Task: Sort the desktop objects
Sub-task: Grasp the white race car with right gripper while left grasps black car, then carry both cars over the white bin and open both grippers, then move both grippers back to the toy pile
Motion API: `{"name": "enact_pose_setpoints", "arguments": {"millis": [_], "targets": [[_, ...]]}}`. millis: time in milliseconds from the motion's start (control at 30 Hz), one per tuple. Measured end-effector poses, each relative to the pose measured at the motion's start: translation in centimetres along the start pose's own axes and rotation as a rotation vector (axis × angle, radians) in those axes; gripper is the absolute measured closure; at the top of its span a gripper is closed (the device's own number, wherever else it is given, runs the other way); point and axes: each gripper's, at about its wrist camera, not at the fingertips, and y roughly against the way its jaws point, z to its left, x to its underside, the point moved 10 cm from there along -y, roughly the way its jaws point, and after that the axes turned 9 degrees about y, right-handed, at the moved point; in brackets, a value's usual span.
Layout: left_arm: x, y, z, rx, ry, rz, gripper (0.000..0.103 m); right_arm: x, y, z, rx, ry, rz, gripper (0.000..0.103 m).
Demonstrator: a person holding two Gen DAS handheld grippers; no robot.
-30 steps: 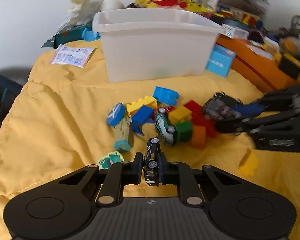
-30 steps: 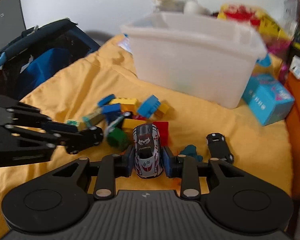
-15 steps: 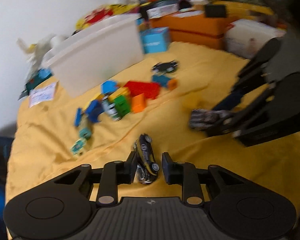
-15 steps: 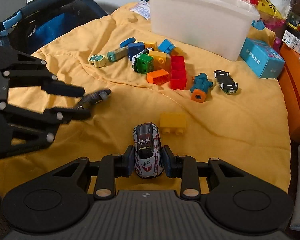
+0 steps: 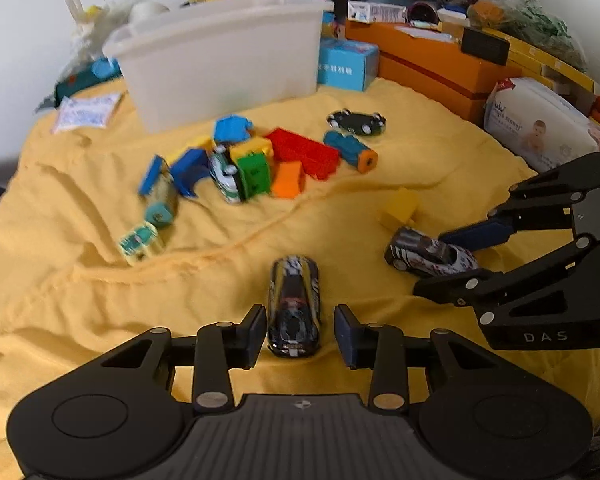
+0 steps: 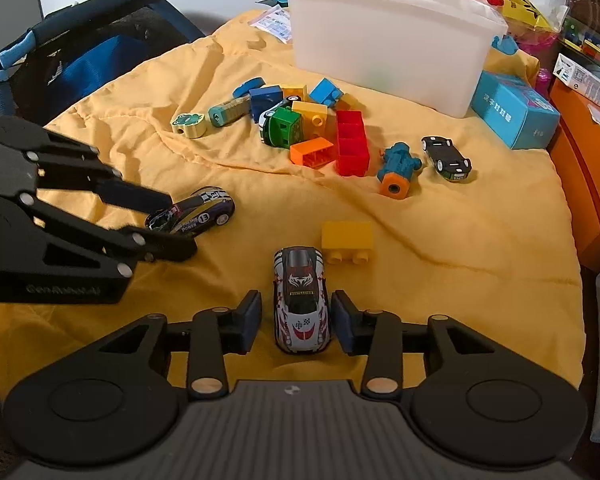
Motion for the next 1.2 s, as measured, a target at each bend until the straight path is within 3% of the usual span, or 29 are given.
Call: {"name": "enact_pose_setpoints", "arguments": {"millis": [33,67,167,267,433,633,800,867,933,1000,1200], "targets": [[0.2,-0.3,0.1,0.008,0.014,0.009,0.063,0.1,0.0,0.0,-0.002,-0.002,-0.003,0.061],[0.1,-0.3,0.3,0.020,0.035,0.006,0.067,0.1,0.0,-0.1,-0.008,-0.006,-0.004,0.071],[-0.3,-0.1,0.7,0.036,0.051,0.011,0.071,-0.3,0.1,-0.3,-0.017,-0.016,0.012,0.070],[-2.0,1.0,1.2,0.024,0.036,-0.037,0.071,-1.7,1.0,-1.6,-0.014,-0.044,-0.018,0.070],[-9.2,3.5,2.6,-0.013,0.004,-0.200,0.071,-7.1,3.1,-6.3,0.075,-0.053,-0.150,0.070],[-20.0,3.2,5.6,-0.084,0.006,-0.357,0.070,-16.0,4.0,-12.5,0.198,-0.072,-0.324,0.070],[-27.0,0.3,8.1,-0.137,0.050,-0.384,0.070,-22.2,2.0,-16.4,0.241,-0.145,-0.394,0.070],[-28.5,-0.7,8.7,-0.154,0.072,-0.378,0.069,-23.4,0.7,-17.6,0.251,-0.164,-0.400,0.062],[-28.7,-0.7,9.8,-0.170,0.127,-0.369,0.064,-23.1,0.0,-18.2,0.266,-0.179,-0.365,0.061],[-27.7,0.5,10.0,-0.133,0.134,-0.386,0.060,-22.0,0.7,-17.9,0.238,-0.179,-0.387,0.062],[-20.2,1.6,10.0,-0.079,0.153,-0.302,0.059,-16.4,0.8,-14.7,0.178,-0.148,-0.300,0.062]]}}
